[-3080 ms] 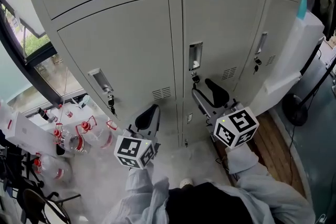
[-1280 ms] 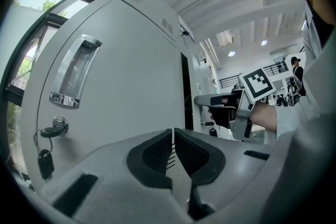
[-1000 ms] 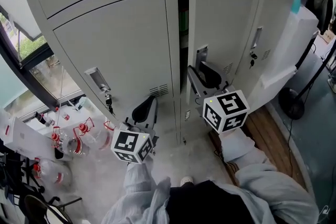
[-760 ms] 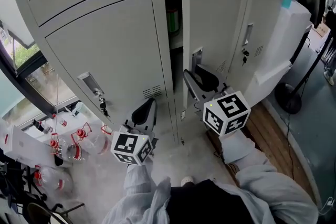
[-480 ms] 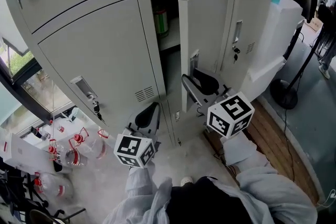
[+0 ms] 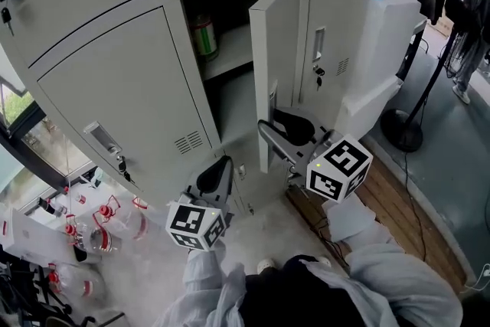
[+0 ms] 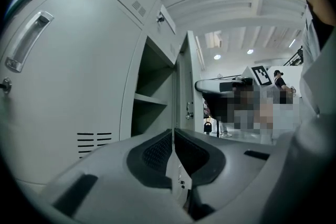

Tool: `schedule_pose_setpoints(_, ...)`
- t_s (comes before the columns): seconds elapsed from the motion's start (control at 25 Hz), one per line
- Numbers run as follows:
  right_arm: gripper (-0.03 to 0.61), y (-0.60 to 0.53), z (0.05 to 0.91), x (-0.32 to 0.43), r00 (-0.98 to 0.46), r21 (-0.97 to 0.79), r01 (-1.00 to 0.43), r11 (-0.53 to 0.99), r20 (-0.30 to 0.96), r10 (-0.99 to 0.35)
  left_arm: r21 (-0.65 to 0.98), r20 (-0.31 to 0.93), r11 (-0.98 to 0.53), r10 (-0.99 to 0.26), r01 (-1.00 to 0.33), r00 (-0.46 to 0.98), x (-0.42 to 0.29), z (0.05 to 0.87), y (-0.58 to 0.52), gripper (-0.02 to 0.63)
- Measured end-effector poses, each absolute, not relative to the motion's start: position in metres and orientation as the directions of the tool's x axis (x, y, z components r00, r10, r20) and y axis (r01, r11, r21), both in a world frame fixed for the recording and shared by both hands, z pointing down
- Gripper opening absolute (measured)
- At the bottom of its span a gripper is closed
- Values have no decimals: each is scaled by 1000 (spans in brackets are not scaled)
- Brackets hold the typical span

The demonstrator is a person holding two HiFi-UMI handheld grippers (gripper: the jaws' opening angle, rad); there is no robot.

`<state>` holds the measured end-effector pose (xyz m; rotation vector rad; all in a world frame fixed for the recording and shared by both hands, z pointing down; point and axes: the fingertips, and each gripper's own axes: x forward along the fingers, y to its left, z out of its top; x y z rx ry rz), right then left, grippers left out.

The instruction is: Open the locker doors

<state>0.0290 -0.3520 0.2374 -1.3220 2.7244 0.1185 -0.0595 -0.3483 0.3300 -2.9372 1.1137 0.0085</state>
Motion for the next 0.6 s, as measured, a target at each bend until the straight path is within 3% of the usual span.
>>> schedule_pose_setpoints(0.6, 123, -316, 239, 86, -782, 31, -621, 783, -94, -616, 0, 27, -703, -711, -711, 703, 15, 322, -311, 18)
